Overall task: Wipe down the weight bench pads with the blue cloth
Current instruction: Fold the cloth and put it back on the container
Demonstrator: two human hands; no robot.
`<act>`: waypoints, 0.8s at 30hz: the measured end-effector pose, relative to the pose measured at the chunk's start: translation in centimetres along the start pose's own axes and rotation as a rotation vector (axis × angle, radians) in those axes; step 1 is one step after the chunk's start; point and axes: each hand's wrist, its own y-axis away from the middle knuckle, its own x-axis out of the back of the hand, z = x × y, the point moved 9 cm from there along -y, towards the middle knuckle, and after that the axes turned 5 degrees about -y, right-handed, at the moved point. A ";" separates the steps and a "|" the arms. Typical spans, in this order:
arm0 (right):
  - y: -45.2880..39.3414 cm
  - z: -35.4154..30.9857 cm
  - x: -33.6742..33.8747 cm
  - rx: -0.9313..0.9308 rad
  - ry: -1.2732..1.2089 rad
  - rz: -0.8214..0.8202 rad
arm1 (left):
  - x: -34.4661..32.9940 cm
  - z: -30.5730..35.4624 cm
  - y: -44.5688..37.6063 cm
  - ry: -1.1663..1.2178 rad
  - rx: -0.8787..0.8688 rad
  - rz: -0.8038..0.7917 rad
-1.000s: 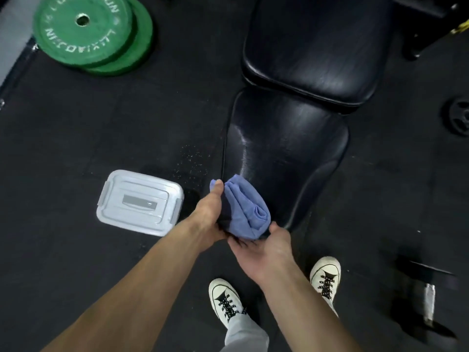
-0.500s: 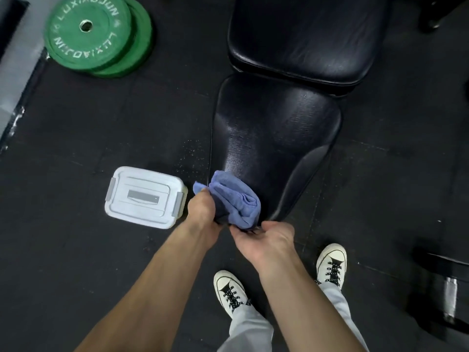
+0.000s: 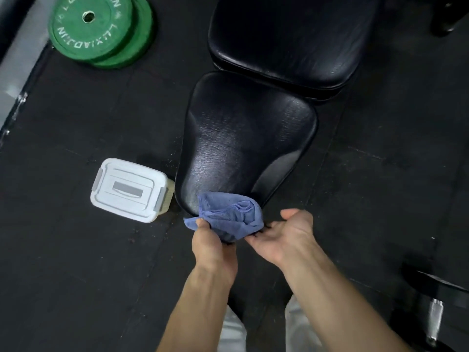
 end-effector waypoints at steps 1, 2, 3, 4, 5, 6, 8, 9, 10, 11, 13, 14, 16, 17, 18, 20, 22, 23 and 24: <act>-0.1 -1.0 0.0 0.023 0.032 0.018 | -0.3 -0.7 0.3 0.028 0.013 0.018; -0.3 -1.8 -0.1 0.042 0.070 0.029 | -0.5 -1.5 0.4 0.050 0.028 0.033; -0.4 -2.4 -0.3 0.053 0.108 0.038 | -0.8 -2.1 0.6 0.066 0.039 0.049; -0.7 -2.9 -0.3 0.066 0.135 0.055 | -1.0 -2.6 0.8 0.077 0.043 0.064; -0.9 -3.3 -0.3 0.075 0.156 0.070 | -1.2 -3.0 0.9 0.091 0.048 0.073; -1.0 -3.5 -0.2 0.079 0.190 0.087 | -1.4 -3.3 0.9 0.103 0.047 0.082; -1.4 -3.2 0.1 0.079 0.275 0.104 | -1.4 -3.3 1.2 0.116 0.047 0.106; -1.8 -3.0 0.6 0.087 0.320 0.119 | -1.4 -3.2 1.3 0.130 0.048 0.113; -2.2 -2.8 1.2 0.100 0.369 0.139 | -1.3 -3.0 1.1 0.154 0.051 0.114; -2.6 -2.6 1.9 0.121 0.409 0.154 | -1.1 -2.8 1.0 0.173 0.051 0.117; -2.7 -2.3 2.6 0.164 0.468 0.175 | -0.7 -2.5 1.0 0.204 0.072 0.123; -2.6 -2.0 2.7 0.164 0.488 0.182 | -0.6 -2.4 1.0 0.203 0.088 0.115; -1.8 -1.1 2.0 0.121 0.489 0.146 | -0.3 -2.2 1.2 0.184 0.117 0.096; -1.4 -0.8 1.3 0.099 0.474 0.117 | -0.4 -1.9 1.2 0.181 0.133 0.078; -1.2 -0.7 0.7 0.085 0.453 0.092 | -0.4 -1.6 1.0 0.189 0.154 0.069; -1.0 -0.7 -0.3 0.071 0.410 0.060 | -0.2 -1.2 0.4 0.234 0.177 0.067; -1.3 -0.7 -1.1 0.044 0.408 0.051 | -0.3 -1.1 -0.5 0.230 0.180 0.071; -1.6 -0.7 -1.3 0.027 0.427 0.059 | -0.3 -1.4 -1.0 0.241 0.180 0.094; -1.9 -0.9 -1.5 0.018 0.450 0.075 | -0.3 -1.8 -1.3 0.253 0.173 0.128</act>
